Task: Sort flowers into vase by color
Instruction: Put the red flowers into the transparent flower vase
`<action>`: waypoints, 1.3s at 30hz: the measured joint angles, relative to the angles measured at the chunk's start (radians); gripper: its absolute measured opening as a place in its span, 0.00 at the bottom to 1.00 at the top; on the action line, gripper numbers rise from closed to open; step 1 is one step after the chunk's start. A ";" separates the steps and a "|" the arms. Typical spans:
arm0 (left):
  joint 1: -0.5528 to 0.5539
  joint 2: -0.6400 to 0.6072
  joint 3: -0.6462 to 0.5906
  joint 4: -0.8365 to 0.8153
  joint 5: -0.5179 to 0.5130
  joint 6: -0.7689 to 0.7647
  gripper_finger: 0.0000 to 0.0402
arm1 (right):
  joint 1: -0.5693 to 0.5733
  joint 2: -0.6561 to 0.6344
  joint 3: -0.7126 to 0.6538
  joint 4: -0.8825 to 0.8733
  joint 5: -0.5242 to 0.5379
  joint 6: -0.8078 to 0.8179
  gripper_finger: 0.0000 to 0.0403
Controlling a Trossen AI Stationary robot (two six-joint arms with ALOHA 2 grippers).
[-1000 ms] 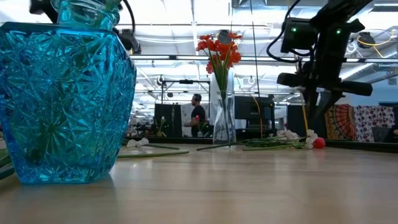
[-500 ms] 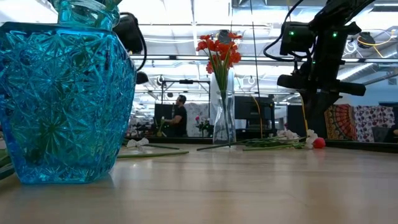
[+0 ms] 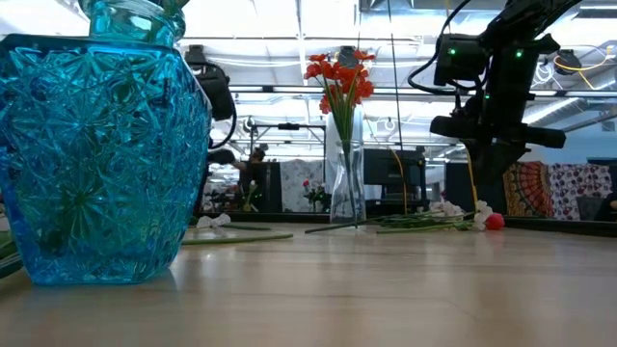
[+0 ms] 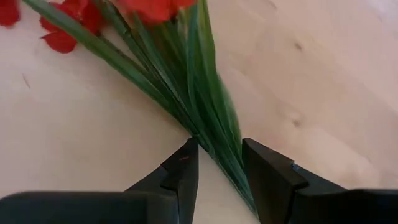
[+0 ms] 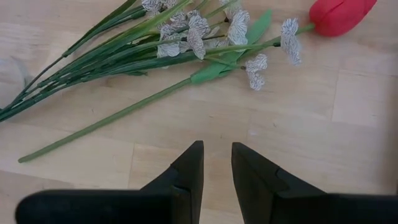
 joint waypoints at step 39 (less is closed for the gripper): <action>0.020 -0.196 -0.003 0.131 -0.135 0.333 0.03 | 0.009 -0.031 0.012 -0.141 -0.146 -0.309 0.19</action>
